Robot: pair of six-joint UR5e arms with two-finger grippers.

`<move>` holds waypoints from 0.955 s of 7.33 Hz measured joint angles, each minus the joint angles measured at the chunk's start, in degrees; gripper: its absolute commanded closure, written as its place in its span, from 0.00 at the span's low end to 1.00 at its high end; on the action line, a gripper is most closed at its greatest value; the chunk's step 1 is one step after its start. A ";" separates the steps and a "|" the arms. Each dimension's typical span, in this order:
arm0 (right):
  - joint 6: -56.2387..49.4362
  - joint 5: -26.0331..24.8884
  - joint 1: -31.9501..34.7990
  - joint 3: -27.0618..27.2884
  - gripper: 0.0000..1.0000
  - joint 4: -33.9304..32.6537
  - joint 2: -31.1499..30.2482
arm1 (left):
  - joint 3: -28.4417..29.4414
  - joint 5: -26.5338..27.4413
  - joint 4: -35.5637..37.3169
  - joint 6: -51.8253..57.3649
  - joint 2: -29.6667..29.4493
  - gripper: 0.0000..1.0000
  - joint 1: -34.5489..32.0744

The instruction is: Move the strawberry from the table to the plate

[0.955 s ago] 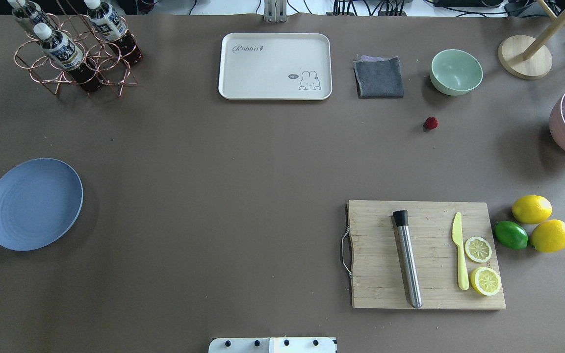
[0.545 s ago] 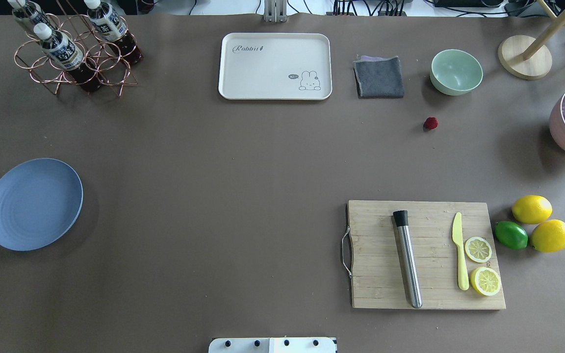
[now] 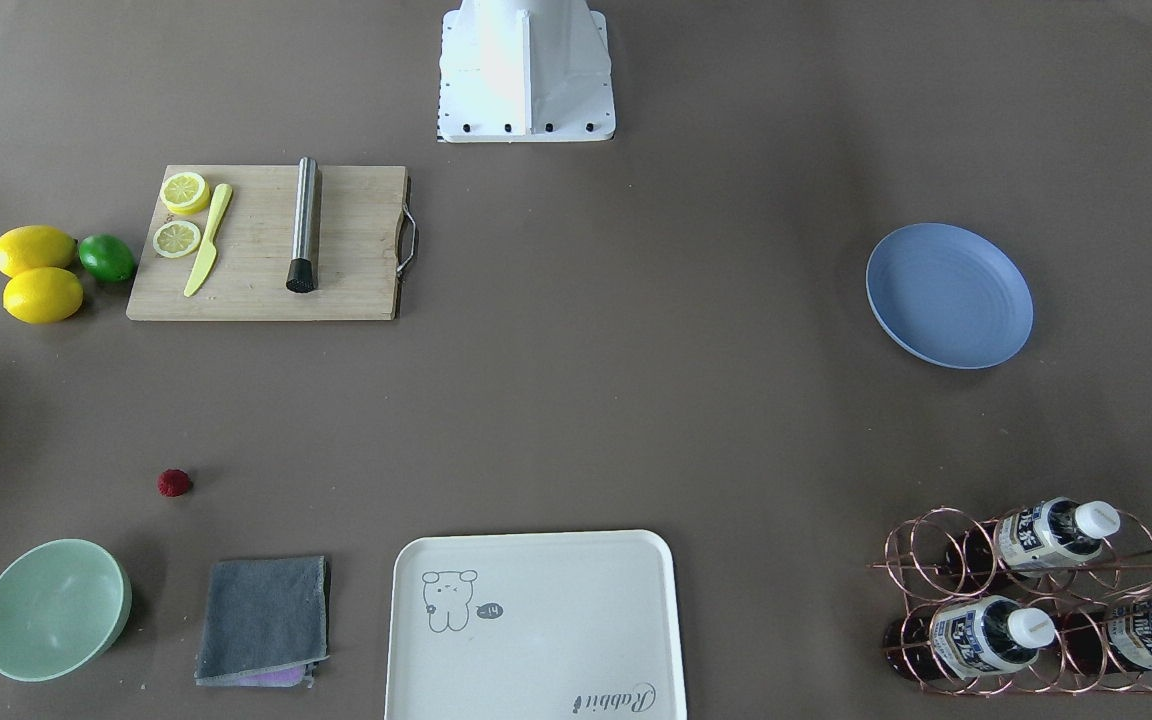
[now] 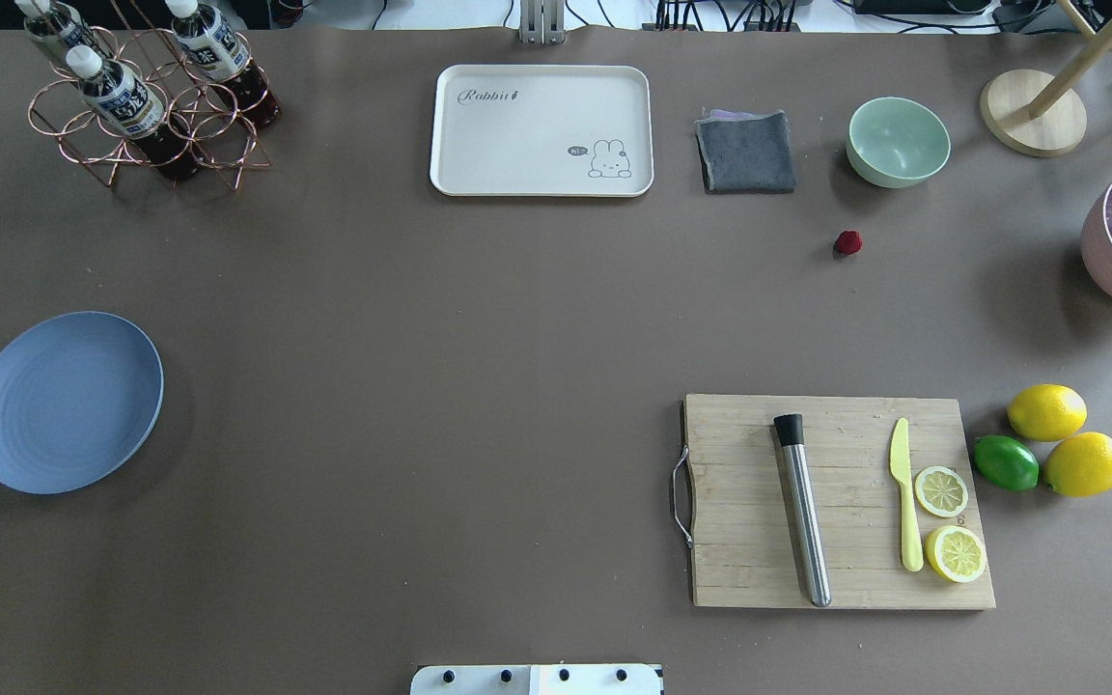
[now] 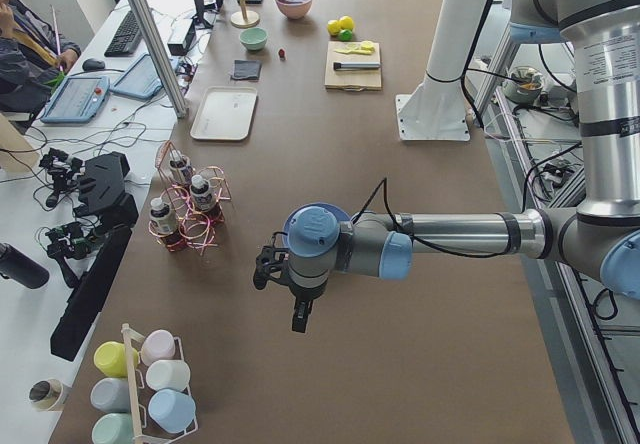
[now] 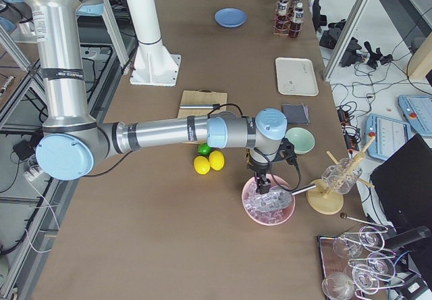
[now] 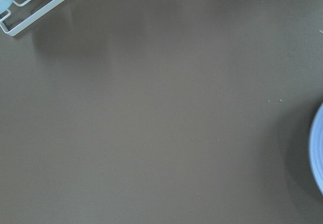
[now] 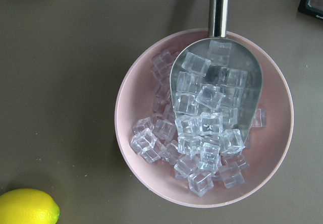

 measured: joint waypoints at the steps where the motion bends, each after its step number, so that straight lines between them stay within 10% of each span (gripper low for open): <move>1: 0.01 0.76 -0.02 0.04 0.00 0.04 -0.03 | -0.21 -0.34 0.08 -0.16 0.01 0.02 -0.02; 7: 1.42 2.99 -1.16 3.90 0.00 0.04 -1.63 | -0.12 -5.75 -2.95 -11.70 -0.47 0.07 6.36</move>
